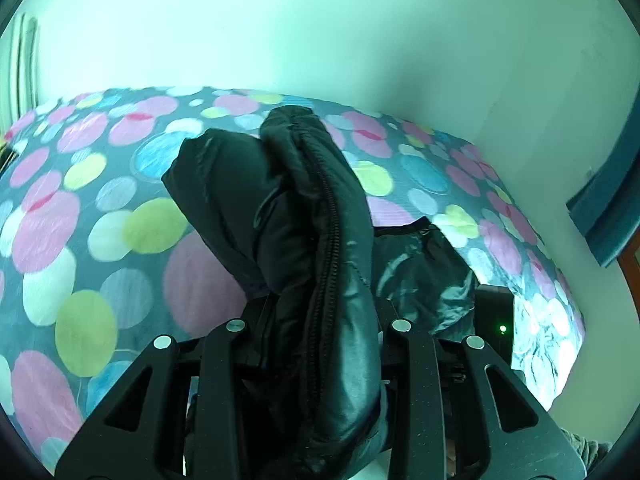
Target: Fold large clothes
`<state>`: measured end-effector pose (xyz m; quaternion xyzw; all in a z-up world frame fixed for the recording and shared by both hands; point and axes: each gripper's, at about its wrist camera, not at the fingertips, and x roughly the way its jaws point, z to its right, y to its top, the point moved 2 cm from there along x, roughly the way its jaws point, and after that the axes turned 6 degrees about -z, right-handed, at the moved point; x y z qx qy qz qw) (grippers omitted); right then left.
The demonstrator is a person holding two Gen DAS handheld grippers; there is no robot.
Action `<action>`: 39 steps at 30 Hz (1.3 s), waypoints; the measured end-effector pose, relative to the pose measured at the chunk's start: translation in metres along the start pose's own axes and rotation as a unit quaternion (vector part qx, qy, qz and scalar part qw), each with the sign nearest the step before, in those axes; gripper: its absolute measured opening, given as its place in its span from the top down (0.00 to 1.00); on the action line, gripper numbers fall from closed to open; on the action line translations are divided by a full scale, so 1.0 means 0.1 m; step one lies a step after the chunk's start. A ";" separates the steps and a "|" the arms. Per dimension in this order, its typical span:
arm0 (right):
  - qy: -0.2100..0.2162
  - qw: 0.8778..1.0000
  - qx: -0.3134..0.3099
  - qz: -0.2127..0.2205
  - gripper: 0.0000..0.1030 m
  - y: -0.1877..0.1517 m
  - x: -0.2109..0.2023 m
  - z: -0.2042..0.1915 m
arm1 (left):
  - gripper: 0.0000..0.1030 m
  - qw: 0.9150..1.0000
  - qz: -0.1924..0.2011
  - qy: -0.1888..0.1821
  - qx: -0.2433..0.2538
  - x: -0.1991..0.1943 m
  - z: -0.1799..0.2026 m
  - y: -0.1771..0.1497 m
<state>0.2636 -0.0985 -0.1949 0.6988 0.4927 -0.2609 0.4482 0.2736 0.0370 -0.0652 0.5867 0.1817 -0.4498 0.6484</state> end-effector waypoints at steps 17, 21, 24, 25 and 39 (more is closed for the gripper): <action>-0.032 0.992 0.086 0.085 0.80 -0.29 -1.33 1.37 | 0.69 0.985 -0.022 0.121 0.124 0.64 1.73 -0.12; -0.031 0.991 0.097 0.089 0.80 -0.40 -1.43 1.55 | 0.69 0.978 -0.028 0.143 0.150 0.89 2.06 -0.24; -0.028 0.990 0.103 0.094 0.80 -0.41 -1.50 1.65 | 0.69 0.972 -0.028 0.162 0.170 1.02 2.24 -0.35; -0.031 0.989 0.104 0.097 0.80 -0.40 -1.51 1.68 | 0.69 0.970 -0.028 0.167 0.173 1.05 2.27 -0.37; -0.095 0.979 0.144 0.108 0.77 -0.58 -1.75 2.22 | 0.47 0.961 -0.016 0.200 0.190 1.22 2.70 -0.59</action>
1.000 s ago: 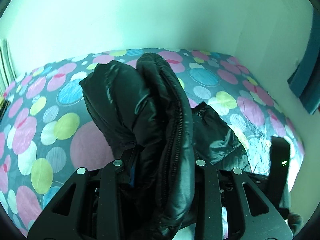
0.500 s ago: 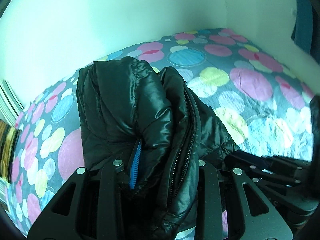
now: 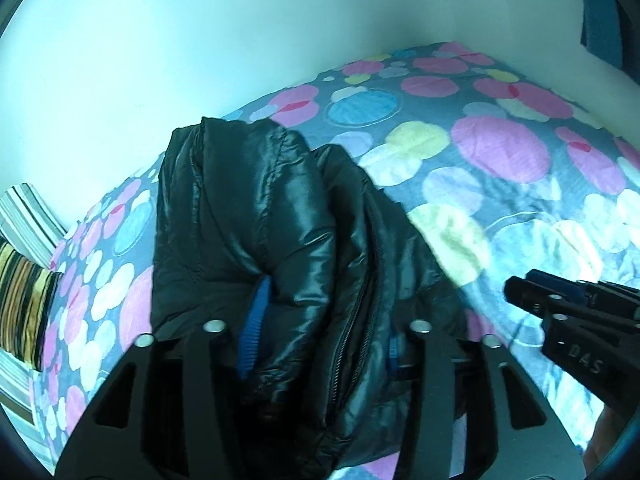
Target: Fold large clothes
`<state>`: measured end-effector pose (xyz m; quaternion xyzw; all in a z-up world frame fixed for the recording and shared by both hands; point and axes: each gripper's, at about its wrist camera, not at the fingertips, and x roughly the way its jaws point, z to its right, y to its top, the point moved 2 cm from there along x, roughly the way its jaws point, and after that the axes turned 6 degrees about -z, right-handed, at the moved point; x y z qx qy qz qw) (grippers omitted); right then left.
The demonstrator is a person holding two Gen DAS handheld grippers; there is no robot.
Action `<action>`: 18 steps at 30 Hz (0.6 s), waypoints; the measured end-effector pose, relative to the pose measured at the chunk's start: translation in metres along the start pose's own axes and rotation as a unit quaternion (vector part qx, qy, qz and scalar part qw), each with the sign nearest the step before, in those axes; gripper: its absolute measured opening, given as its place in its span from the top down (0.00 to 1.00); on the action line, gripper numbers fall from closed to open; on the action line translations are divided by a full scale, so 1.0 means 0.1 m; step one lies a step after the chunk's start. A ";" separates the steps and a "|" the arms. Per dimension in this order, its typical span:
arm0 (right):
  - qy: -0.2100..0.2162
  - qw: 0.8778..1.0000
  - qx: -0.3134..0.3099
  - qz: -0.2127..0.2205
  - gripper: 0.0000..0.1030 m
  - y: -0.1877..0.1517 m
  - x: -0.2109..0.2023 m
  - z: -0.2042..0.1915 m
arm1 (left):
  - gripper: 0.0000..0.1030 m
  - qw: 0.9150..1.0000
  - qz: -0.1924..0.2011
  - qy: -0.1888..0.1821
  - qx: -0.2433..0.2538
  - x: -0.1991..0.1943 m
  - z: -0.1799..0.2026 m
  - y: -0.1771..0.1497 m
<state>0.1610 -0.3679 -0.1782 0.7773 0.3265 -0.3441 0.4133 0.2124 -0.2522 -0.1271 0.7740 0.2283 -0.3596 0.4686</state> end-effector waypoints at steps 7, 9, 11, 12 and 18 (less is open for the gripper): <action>-0.011 1.000 -0.003 0.012 0.63 0.00 -0.14 0.01 | 0.35 0.998 0.025 -0.051 -0.004 -0.34 0.08 -0.01; -0.016 1.000 -0.007 0.020 0.59 0.00 -0.19 -0.02 | 0.35 0.997 0.034 -0.072 0.000 -0.48 0.07 -0.03; -0.015 0.999 -0.013 0.025 0.58 0.00 -0.26 -0.09 | 0.35 0.995 0.050 -0.084 0.002 -0.66 0.01 -0.04; -0.014 0.999 -0.017 0.028 0.58 0.01 -0.29 -0.14 | 0.35 0.994 0.058 -0.088 -0.001 -0.75 -0.05 -0.05; -0.001 0.998 -0.044 0.047 0.48 0.08 -0.44 -0.52 | 0.32 0.990 0.102 -0.081 -0.060 -1.11 -0.75 -0.08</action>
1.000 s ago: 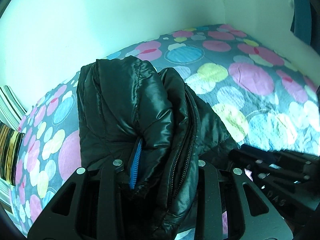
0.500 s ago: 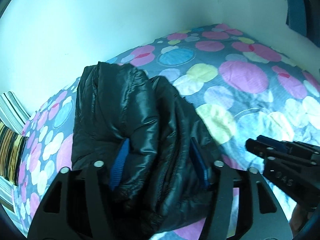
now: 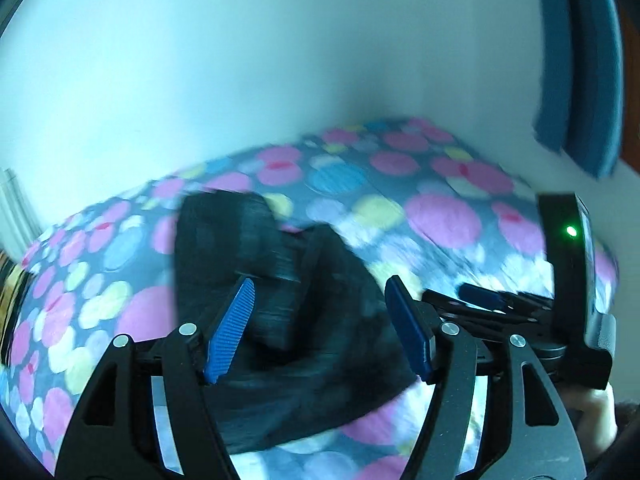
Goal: Fold large clothes
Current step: 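Open both tools and press the folded jacket flat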
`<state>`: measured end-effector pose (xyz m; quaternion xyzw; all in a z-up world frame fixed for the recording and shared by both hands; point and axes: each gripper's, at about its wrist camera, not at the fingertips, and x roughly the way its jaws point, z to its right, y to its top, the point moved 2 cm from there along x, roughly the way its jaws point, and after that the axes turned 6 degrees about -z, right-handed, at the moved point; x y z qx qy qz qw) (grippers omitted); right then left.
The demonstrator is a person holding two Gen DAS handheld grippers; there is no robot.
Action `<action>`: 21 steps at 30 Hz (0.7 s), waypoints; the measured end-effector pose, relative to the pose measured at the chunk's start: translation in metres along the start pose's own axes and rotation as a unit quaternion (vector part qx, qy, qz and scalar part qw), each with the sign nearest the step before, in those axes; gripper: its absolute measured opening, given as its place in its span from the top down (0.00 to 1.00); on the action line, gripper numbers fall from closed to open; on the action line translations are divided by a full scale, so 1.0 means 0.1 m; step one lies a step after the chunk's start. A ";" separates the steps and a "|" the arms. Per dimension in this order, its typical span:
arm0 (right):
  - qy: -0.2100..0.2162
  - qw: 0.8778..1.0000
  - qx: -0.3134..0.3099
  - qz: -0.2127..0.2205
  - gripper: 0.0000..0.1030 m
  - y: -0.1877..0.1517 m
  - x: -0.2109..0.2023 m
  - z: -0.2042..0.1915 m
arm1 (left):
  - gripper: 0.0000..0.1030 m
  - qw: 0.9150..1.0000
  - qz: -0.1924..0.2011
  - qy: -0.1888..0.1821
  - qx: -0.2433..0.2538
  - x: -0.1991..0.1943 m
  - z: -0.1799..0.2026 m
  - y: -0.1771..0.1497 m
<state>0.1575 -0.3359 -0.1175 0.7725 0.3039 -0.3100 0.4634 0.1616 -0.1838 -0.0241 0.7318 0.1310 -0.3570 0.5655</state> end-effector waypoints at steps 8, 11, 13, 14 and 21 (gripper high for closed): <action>0.040 0.999 -0.036 -0.001 0.31 0.36 0.15 -0.71 | 0.27 0.988 0.000 0.088 -0.131 0.21 -1.38 -0.17; 0.030 0.998 -0.045 -0.015 0.31 0.50 0.33 -0.90 | 0.27 0.983 -0.021 0.095 -0.158 0.46 -1.72 -0.26; 0.023 0.998 -0.048 -0.024 0.31 0.58 0.43 -1.00 | 0.27 0.980 -0.033 0.092 -0.172 0.60 -1.90 -0.30; 0.019 0.998 -0.049 -0.028 0.31 0.61 0.49 -1.04 | 0.27 0.979 -0.039 0.085 -0.180 0.70 -1.99 -0.32; 0.006 0.998 -0.050 -0.038 0.27 0.82 0.68 -1.16 | 0.28 0.965 -0.070 -0.013 -0.254 1.27 -2.35 -0.33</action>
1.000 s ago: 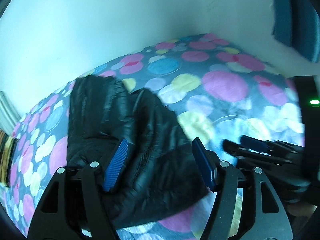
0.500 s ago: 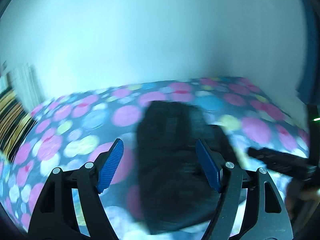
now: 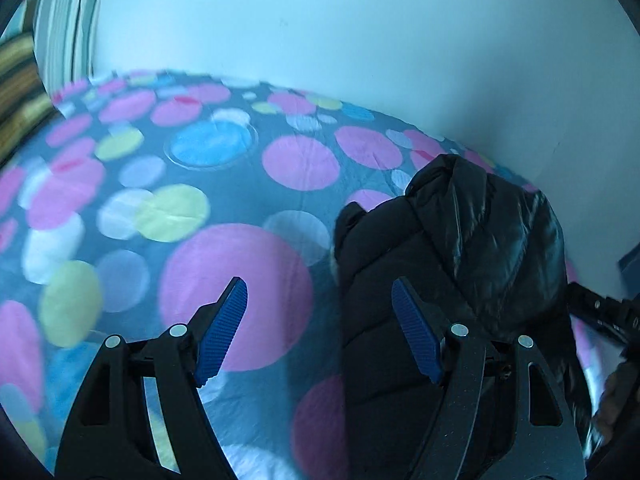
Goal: Fold large clothes
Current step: 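Open both tools and press the folded jacket flat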
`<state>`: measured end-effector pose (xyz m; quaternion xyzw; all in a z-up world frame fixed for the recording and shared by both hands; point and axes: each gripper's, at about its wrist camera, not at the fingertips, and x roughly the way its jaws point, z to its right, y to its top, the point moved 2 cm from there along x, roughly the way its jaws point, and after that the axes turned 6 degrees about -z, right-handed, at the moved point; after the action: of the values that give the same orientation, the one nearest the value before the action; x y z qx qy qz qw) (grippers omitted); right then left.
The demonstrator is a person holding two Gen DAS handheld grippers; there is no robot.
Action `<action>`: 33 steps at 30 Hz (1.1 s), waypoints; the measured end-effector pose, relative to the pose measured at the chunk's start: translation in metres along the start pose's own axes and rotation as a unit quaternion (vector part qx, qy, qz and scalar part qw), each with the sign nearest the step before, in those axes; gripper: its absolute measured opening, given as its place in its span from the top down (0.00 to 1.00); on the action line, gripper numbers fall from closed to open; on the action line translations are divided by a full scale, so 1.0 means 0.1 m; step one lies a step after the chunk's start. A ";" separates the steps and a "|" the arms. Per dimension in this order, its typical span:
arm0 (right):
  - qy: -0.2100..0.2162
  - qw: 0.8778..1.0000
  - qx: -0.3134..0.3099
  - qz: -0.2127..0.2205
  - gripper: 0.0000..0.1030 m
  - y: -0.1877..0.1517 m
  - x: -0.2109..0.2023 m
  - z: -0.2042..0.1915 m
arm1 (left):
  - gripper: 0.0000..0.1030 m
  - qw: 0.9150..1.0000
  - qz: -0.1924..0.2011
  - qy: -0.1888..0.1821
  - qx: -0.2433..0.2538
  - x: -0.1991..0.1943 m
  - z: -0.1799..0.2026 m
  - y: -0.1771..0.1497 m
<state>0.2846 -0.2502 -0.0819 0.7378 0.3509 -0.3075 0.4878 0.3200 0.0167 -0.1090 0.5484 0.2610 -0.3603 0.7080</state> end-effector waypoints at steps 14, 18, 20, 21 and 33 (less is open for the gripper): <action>0.001 0.999 -0.022 -0.033 0.25 0.34 0.19 -0.20 | 0.27 0.997 -0.047 -0.061 0.005 0.58 0.07 0.03; 0.018 0.999 -0.011 -0.037 0.25 0.34 0.19 -0.16 | 0.28 0.996 -0.051 -0.069 0.003 0.62 0.10 0.01; 0.029 0.999 -0.007 -0.037 0.25 0.33 0.17 -0.14 | 0.28 0.996 -0.054 -0.076 0.003 0.64 0.12 0.00; 0.032 0.999 -0.006 -0.036 0.25 0.32 0.16 -0.13 | 0.28 0.996 -0.055 -0.077 0.005 0.64 0.14 0.00; 0.054 0.998 -0.001 -0.042 0.25 0.19 0.15 0.00 | 0.29 0.995 -0.058 -0.069 0.053 0.67 0.48 -0.12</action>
<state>0.3083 -0.2522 -0.0839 0.7376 0.4075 -0.2869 0.4556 0.3500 -0.0460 -0.1546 0.5431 0.2236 -0.4506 0.6723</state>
